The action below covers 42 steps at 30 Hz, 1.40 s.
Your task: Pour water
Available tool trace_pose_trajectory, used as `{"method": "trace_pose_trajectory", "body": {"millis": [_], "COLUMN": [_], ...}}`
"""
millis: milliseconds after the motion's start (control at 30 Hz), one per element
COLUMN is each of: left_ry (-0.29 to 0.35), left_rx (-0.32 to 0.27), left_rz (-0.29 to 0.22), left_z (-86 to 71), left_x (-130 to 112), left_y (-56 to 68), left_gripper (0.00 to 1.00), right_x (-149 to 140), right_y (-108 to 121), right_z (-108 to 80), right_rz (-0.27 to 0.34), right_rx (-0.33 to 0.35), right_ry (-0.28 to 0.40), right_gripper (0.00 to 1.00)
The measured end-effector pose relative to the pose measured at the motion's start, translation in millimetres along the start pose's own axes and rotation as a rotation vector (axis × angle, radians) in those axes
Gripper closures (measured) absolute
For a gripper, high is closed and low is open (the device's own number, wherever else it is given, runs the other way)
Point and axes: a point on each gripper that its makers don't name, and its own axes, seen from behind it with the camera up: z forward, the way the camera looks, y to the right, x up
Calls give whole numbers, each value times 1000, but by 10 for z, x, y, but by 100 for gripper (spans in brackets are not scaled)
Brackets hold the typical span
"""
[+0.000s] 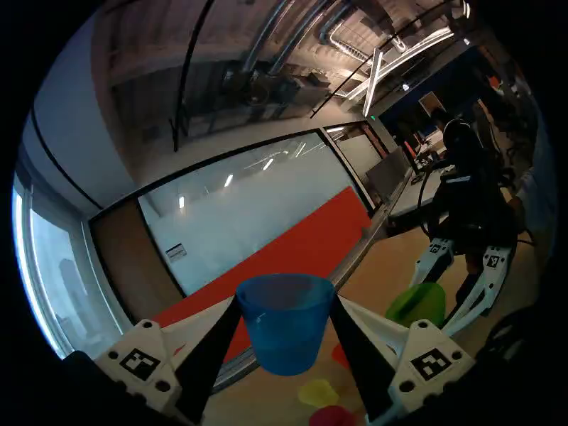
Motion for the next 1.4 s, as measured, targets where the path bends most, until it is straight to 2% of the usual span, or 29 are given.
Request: {"method": "trace_pose_trajectory", "body": {"millis": [467, 900, 1167, 1400], "left_ry": [17, 18, 22, 22], "left_rx": [9, 9, 4, 9], "left_rz": [220, 425, 472, 501], "left_z": [-53, 2, 23, 45], "left_x": [222, 307, 327, 336], "left_y": [61, 150, 222, 214], "left_gripper": [14, 14, 14, 14], "right_x": [12, 21, 4, -9], "right_y": [-39, 8, 51, 75], "right_z": [86, 132, 147, 149], "right_rz": [3, 6, 13, 13], "right_rx": [18, 18, 14, 11], "right_ry": [5, 10, 10, 8], "right_gripper": [13, 13, 13, 13]}}
